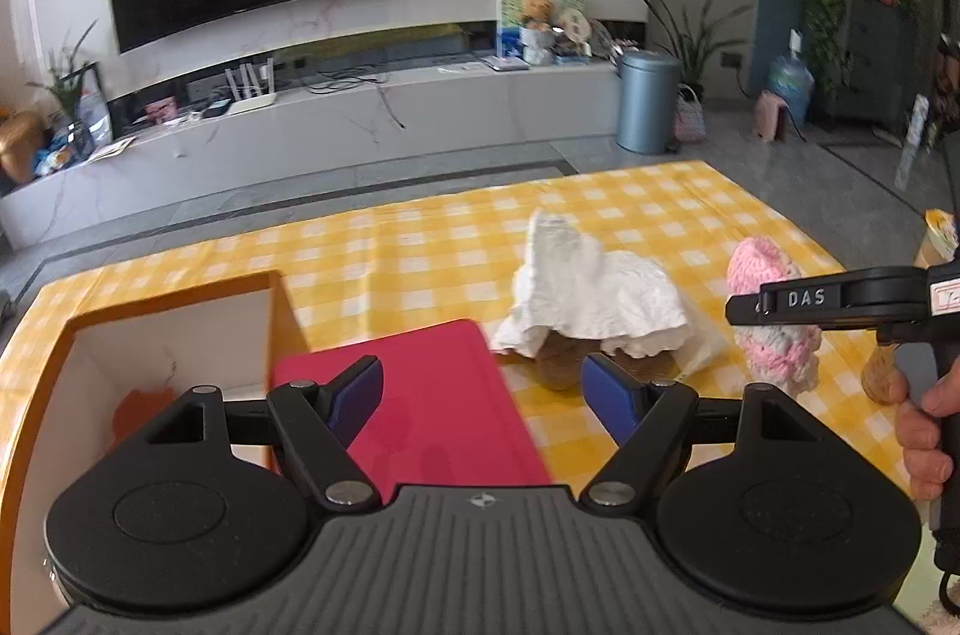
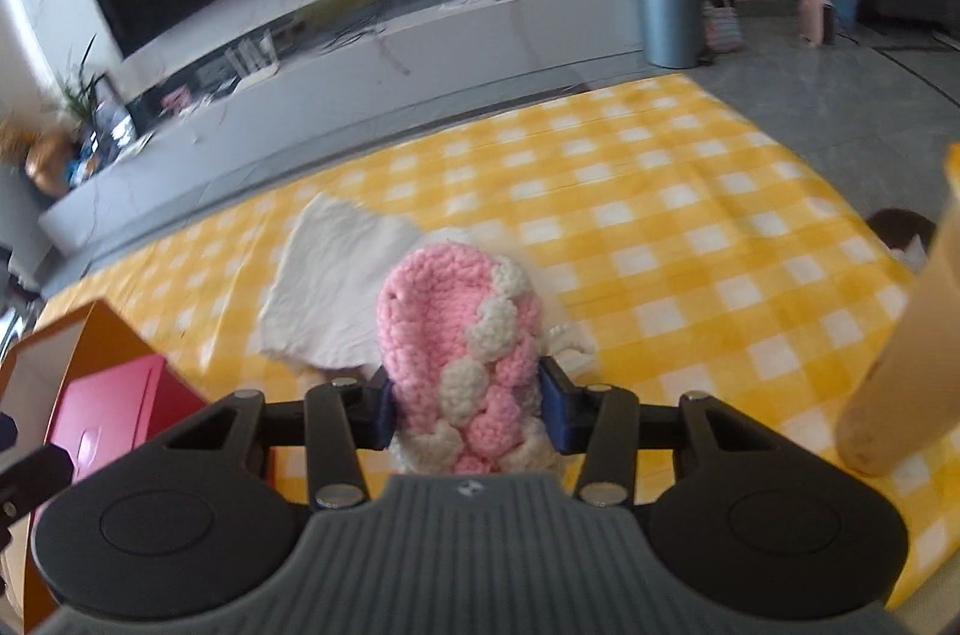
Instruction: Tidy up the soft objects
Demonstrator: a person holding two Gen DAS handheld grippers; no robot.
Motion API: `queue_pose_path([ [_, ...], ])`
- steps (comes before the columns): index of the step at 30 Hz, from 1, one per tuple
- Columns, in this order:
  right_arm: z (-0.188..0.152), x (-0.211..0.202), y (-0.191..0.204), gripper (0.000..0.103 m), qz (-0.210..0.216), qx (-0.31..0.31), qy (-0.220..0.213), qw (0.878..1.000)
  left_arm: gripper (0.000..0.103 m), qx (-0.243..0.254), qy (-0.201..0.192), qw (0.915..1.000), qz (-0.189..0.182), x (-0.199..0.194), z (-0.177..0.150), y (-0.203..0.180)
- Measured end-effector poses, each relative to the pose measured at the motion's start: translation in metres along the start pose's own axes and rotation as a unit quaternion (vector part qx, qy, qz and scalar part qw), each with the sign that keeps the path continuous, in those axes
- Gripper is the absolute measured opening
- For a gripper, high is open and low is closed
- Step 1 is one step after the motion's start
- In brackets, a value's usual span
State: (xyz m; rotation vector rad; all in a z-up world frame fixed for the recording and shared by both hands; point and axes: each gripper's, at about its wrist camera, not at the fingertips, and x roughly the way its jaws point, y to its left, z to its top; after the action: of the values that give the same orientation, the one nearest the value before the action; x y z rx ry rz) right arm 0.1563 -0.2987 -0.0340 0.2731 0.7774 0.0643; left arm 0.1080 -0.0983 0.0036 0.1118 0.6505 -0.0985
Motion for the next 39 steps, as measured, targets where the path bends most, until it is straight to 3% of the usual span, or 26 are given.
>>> queue_pose_path([
  [5, 0.003, -0.001, -0.026, 0.046, 0.000, 0.052, -0.004, 0.999, 0.090, 0.024, 0.040, 0.9988, -0.017, 0.035, 0.029, -0.023],
  [9, 0.002, 0.002, -0.035, 0.046, 0.009, 0.071, -0.003, 0.997, 0.090, 0.030, 0.084, 0.9958, 0.024, 0.077, 0.058, -0.036],
  [13, -0.001, 0.015, -0.041, 0.046, 0.018, 0.082, 0.016, 0.996, 0.090, 0.054, 0.114, 0.9916, 0.029, 0.115, 0.077, -0.043],
  [18, -0.003, 0.015, -0.047, 0.045, 0.017, 0.091, 0.019, 0.996, 0.090, 0.087, 0.173, 0.9784, 0.072, 0.168, 0.075, -0.052],
  [21, -0.002, 0.015, -0.049, 0.046, 0.027, 0.094, 0.014, 0.995, 0.090, 0.082, 0.188, 0.9743, 0.093, 0.189, 0.073, -0.052],
  [26, -0.002, 0.023, -0.050, 0.045, 0.026, 0.092, 0.029, 0.995, 0.088, 0.041, 0.203, 0.9768, 0.054, 0.207, 0.071, -0.050],
  [29, -0.002, 0.024, -0.052, 0.046, 0.019, 0.096, 0.030, 0.995, 0.056, -0.012, 0.213, 0.9769, 0.016, 0.206, 0.069, -0.044],
  [31, -0.001, 0.024, -0.053, 0.046, 0.019, 0.101, 0.030, 0.994, 0.021, -0.055, 0.224, 0.9730, -0.016, 0.208, 0.065, -0.037],
  [34, 0.000, 0.023, -0.054, 0.046, 0.025, 0.108, 0.028, 0.993, 0.007, -0.074, 0.207, 0.9750, -0.030, 0.201, 0.070, -0.033],
  [39, 0.000, 0.024, -0.055, 0.046, 0.026, 0.111, 0.029, 0.993, 0.006, -0.076, 0.174, 0.9809, -0.040, 0.160, 0.084, -0.024],
])
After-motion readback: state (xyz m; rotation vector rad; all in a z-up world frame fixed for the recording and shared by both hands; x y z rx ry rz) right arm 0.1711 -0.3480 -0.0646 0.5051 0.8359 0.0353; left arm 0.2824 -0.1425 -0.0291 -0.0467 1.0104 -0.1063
